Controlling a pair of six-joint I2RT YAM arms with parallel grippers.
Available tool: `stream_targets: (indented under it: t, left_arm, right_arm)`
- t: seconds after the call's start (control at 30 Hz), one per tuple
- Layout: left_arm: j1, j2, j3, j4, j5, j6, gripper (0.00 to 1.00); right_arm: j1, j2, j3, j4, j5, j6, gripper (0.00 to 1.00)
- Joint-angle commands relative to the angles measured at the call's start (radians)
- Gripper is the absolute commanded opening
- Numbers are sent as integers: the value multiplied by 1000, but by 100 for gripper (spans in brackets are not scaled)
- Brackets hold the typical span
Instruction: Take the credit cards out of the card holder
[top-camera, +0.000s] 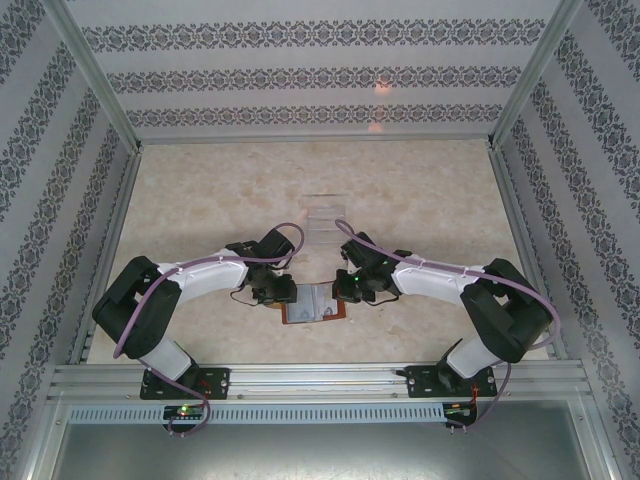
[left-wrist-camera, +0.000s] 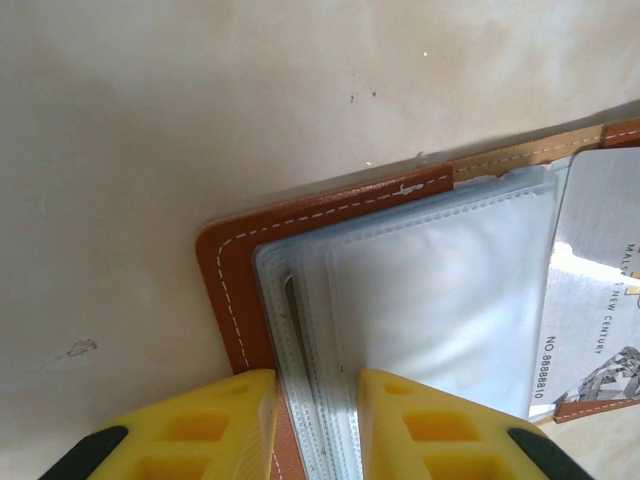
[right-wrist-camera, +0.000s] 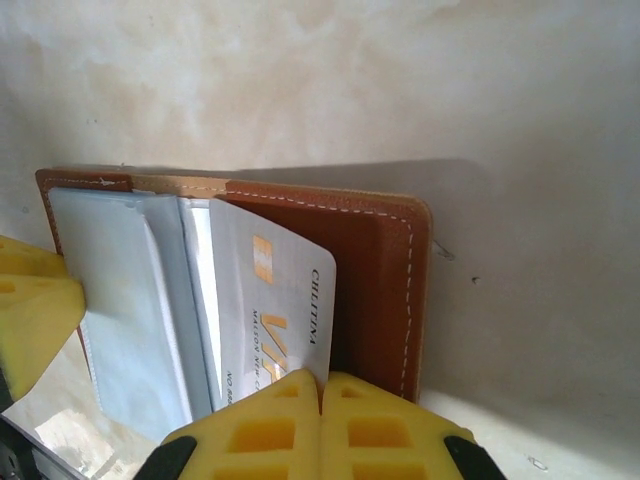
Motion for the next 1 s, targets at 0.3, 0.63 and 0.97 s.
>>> stream_targets:
  t: [0.3,0.63,0.97]
  left_arm:
    - [-10,63,-29,-31,-39,14,27]
    - [-10,57,-32,-30,-37,12,27]
    - [-10,27,-21,-35,-49,12,28]
  right_arm:
    - [61,12,75,-42,-27,-26,13]
    - [66,9,55,-22,-28,45,15]
    - [68,-12,74,-60,7,28,9]
